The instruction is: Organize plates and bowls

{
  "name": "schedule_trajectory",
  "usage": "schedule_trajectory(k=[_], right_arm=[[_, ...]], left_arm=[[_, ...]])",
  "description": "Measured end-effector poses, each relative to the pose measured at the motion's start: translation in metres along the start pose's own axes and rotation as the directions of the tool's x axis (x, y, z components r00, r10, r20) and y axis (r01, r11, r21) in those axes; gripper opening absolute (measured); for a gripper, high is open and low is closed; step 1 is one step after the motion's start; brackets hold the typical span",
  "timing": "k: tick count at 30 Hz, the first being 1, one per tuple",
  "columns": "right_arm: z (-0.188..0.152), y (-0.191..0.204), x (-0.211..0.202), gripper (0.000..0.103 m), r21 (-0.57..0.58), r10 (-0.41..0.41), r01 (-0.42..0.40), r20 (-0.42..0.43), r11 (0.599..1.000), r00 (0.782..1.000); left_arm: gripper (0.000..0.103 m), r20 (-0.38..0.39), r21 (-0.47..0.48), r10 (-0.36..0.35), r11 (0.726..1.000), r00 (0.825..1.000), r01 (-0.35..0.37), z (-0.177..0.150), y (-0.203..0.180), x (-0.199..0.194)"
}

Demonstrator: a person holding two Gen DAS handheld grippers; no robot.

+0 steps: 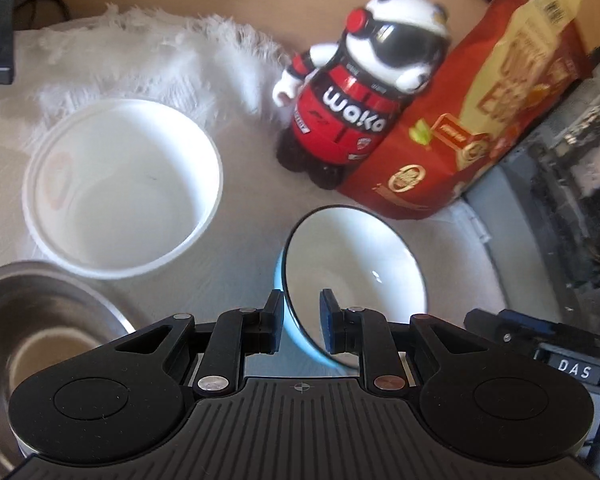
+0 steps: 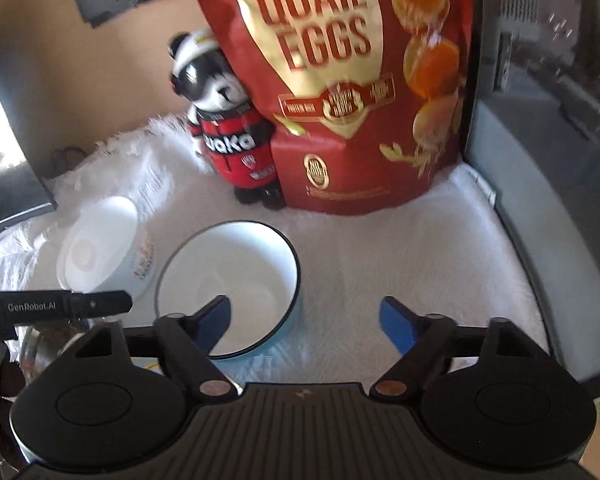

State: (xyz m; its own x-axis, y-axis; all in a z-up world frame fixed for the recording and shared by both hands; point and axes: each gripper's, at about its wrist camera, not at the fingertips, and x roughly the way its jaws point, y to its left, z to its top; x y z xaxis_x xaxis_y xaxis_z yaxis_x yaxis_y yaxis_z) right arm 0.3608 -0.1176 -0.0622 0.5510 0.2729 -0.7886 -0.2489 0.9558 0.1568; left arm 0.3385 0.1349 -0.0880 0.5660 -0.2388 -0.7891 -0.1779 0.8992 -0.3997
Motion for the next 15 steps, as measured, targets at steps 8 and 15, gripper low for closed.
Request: schedule_trajectory(k=[8, 15], right_arm=[[0.016, -0.009, 0.068, 0.053, 0.052, 0.080, -0.073, -0.140, 0.996, 0.987], [0.024, 0.002, 0.126, 0.050, 0.053, 0.113, -0.103, -0.249, 0.993, 0.962]], left_arm=[[0.024, -0.070, -0.024, 0.104, 0.994, 0.992, -0.106, 0.020, 0.002, 0.046], [0.025, -0.161, -0.037, 0.072, 0.996, 0.984, -0.079, 0.031, 0.003, 0.085]])
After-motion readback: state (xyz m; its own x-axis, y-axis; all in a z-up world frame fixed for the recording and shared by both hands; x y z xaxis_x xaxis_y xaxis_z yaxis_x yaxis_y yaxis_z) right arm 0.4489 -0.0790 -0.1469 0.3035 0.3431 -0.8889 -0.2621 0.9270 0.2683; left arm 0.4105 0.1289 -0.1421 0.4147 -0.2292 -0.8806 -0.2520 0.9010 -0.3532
